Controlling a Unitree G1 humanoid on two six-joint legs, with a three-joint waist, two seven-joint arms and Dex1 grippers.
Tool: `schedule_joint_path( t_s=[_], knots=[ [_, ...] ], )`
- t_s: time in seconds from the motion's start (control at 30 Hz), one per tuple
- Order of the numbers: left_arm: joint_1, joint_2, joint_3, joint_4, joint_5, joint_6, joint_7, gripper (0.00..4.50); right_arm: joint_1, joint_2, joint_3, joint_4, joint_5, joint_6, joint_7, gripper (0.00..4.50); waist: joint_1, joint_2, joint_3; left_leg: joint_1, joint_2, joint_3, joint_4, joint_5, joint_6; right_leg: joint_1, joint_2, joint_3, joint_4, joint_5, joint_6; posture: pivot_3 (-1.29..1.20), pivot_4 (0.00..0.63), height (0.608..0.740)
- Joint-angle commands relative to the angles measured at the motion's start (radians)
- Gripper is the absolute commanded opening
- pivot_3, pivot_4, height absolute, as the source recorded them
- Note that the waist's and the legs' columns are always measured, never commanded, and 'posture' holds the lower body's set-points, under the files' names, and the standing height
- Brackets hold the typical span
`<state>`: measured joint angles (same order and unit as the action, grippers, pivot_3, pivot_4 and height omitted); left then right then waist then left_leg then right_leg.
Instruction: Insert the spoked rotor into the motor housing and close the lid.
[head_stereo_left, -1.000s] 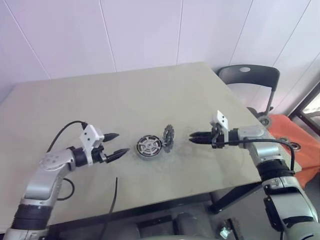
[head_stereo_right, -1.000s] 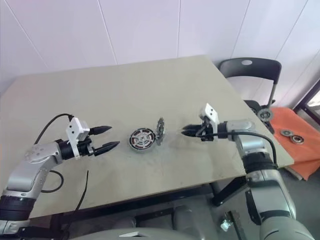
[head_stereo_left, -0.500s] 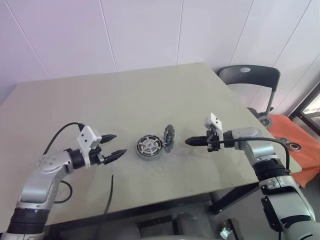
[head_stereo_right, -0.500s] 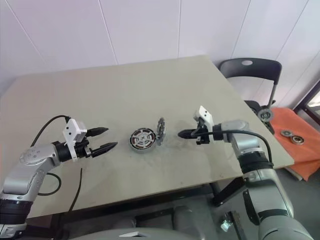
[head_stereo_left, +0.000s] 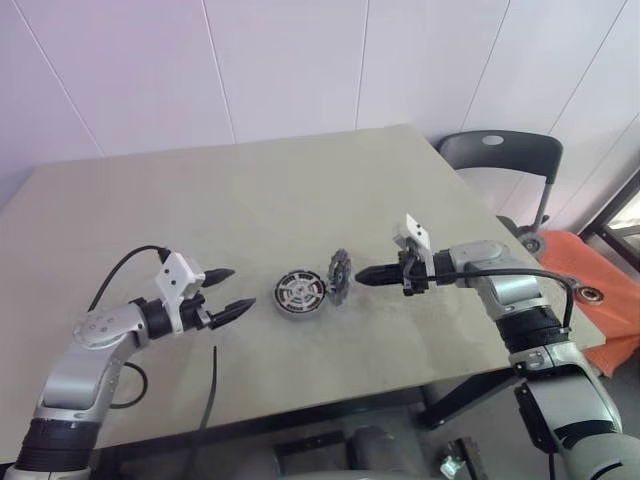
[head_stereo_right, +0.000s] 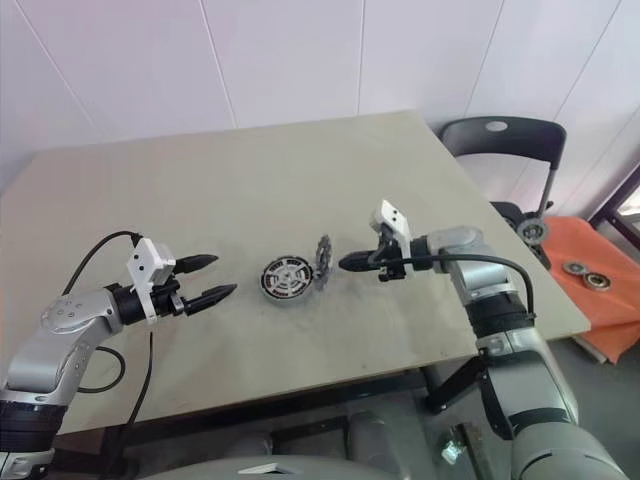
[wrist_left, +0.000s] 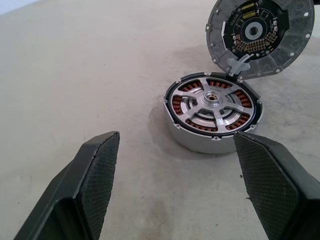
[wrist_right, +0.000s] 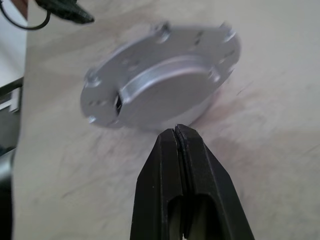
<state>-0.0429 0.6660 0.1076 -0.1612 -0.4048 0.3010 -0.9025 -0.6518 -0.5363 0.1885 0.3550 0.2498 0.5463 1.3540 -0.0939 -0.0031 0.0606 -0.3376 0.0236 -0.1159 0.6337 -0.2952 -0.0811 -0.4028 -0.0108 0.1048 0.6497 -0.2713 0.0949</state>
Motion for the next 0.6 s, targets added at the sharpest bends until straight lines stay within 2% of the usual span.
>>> schedule_joint_path(
  t_s=[0.03, 0.13, 0.6],
  knots=[
    [-0.015, 0.006, 0.023, -0.022, -0.014, 0.000, 0.000, 3.88, -0.040, -0.036, 0.023, -0.035, 0.007, 0.020, 0.052, 0.02, 0.000, 0.000, 0.000, 0.000, 0.000, 0.000, 0.000, 0.000, 0.000, 0.000, 0.000, 0.000, 0.000, 0.000, 0.000, 0.00, 0.000, 0.740],
    [-0.022, 0.008, 0.022, -0.014, -0.012, -0.001, -0.002, 3.88, -0.069, -0.056, 0.040, 0.002, -0.006, 0.010, 0.081, 0.02, -0.001, 0.000, 0.000, 0.000, 0.000, 0.000, 0.000, 0.000, 0.000, 0.000, 0.000, 0.000, 0.000, 0.000, 0.000, 0.00, 0.000, 0.740],
    [-0.021, 0.005, 0.021, -0.008, -0.007, -0.003, 0.002, 3.88, -0.162, 0.002, 0.074, 0.128, -0.061, -0.108, 0.094, 0.02, -0.002, 0.000, 0.000, 0.000, 0.000, 0.000, 0.000, 0.000, 0.000, 0.000, 0.000, 0.000, 0.000, 0.000, 0.000, 0.00, 0.000, 0.740]
  ],
)
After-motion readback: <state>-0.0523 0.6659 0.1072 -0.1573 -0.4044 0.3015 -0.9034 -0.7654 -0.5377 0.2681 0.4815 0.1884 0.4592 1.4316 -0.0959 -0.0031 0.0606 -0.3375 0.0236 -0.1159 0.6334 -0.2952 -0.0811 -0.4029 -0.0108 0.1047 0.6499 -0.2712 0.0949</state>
